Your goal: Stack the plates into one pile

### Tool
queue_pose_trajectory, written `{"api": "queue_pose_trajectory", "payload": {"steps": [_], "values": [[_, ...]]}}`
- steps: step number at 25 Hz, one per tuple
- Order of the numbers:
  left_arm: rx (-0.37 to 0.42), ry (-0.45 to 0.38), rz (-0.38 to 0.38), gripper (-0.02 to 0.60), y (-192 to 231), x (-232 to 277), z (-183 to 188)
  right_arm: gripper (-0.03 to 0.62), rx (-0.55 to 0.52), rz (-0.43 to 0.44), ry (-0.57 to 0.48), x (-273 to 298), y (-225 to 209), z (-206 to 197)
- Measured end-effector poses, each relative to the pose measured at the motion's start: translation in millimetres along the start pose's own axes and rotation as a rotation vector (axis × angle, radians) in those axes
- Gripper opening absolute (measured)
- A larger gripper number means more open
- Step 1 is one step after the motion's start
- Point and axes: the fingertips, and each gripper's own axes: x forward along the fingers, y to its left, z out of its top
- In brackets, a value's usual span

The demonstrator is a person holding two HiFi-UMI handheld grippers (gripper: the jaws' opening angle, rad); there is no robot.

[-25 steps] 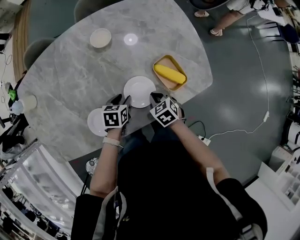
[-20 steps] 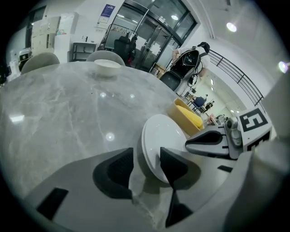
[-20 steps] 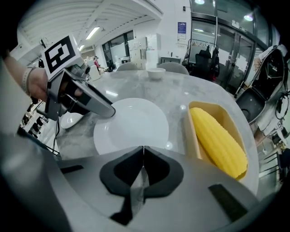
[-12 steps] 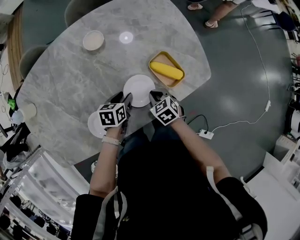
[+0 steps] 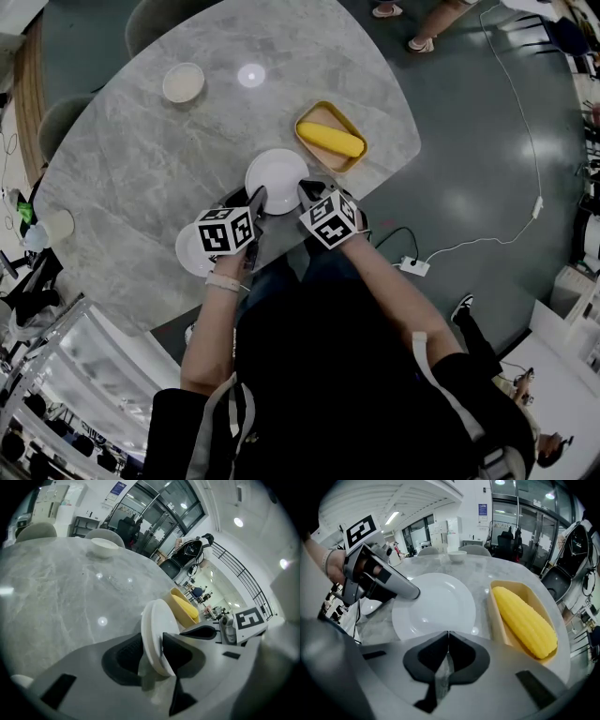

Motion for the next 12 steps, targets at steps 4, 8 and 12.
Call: {"api": "queue_pose_trajectory", "payload": {"steps": [4, 8, 12], "values": [[-0.011, 0.003, 0.001, 0.103, 1, -2, -3, 0.017, 0.011, -0.003, 0.002, -2, 1, 1], [-0.047, -0.014, -0.017, 0.085, 1, -6, -4, 0.017, 0.011, -0.003, 0.001, -4, 5, 0], [-0.104, -0.054, -0.064, 0.058, -2, -14, -1, 0.017, 0.008, -0.012, -0.011, -9, 9, 3]]}}
